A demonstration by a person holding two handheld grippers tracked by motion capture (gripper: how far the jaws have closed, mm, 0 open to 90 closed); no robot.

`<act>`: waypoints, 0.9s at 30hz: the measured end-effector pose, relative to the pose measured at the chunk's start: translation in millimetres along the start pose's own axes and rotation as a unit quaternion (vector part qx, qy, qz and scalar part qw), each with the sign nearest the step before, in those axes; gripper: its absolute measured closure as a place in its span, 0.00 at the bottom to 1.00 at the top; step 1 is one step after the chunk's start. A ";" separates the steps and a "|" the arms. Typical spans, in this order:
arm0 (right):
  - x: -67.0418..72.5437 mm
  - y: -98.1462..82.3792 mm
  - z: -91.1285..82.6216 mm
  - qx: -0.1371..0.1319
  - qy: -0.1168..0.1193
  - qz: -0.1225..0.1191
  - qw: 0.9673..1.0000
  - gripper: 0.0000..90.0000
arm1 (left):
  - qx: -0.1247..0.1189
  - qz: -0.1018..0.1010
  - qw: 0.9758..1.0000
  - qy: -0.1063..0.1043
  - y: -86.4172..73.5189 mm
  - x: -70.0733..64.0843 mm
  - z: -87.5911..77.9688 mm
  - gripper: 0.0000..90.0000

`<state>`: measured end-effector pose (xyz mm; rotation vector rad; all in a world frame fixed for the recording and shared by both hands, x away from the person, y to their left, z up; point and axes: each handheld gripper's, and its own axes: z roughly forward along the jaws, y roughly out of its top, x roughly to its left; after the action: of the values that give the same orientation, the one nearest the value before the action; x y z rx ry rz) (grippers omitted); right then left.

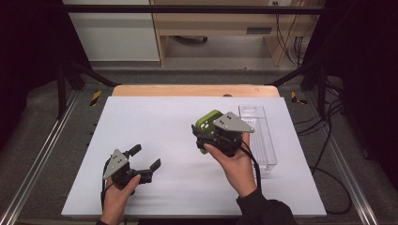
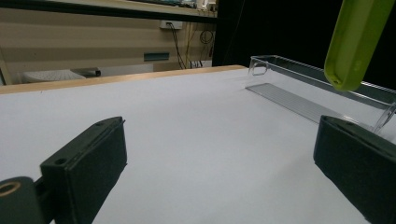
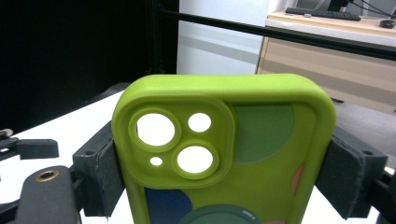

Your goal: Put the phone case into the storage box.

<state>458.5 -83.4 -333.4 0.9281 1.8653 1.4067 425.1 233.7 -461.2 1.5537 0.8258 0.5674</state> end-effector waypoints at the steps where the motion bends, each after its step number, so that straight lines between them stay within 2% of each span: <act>1: -3.2 3.7 2.0 0.003 -0.001 -0.004 1.000 0.18 | 0.000 -0.001 1.000 0.000 0.0 0.0 0.0 0.02; 5: -9.9 8.8 9.6 0.013 0.005 0.005 1.000 0.18 | 0.001 0.001 1.000 0.000 -0.3 -0.3 0.6 0.02; 6: -15.1 13.7 16.2 0.022 -0.003 -0.007 1.000 0.18 | 0.001 0.002 1.000 -0.001 -0.2 -0.7 0.6 0.02; 8: -17.3 15.5 18.3 0.024 -0.004 -0.008 1.000 0.18 | 0.001 0.003 1.000 -0.001 0.0 -0.9 0.5 0.02; 10: -27.0 23.4 27.3 0.031 -0.012 -0.013 0.999 0.18 | 0.002 0.003 1.000 0.000 -0.3 -0.3 0.6 0.02; 13: -33.2 27.2 32.2 0.035 -0.017 -0.015 0.999 0.18 | 0.001 0.002 1.000 0.001 -0.4 0.1 0.4 0.02; 15: -41.7 31.0 37.7 0.040 -0.021 -0.011 0.999 0.18 | 0.001 0.003 1.000 0.002 -0.2 0.4 0.1 0.02; 16: -52.4 34.8 42.9 0.043 -0.027 -0.002 0.999 0.18 | 0.001 0.003 1.000 0.002 -0.2 0.7 0.1 0.02; 18: -56.2 35.9 44.4 0.043 -0.031 0.001 0.999 0.18 | 0.001 0.004 1.000 0.002 -0.4 0.9 0.3 0.02; 22: -83.7 38.4 52.3 0.047 -0.057 0.024 0.997 0.18 | 0.003 0.004 1.000 0.004 -0.5 1.1 0.4 0.02; 24: -88.4 38.5 53.4 0.047 -0.062 0.029 0.997 0.18 | 0.003 0.004 1.000 0.005 -0.5 1.2 0.3 0.02; 27: -103.8 39.8 55.5 0.036 -0.076 0.044 0.995 0.18 | 0.004 0.004 1.000 0.005 -0.7 1.7 0.5 0.02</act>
<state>568.4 -131.8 -301.9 1.1330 1.7910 1.2868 426.4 234.6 -462.1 1.5633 0.8315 0.5783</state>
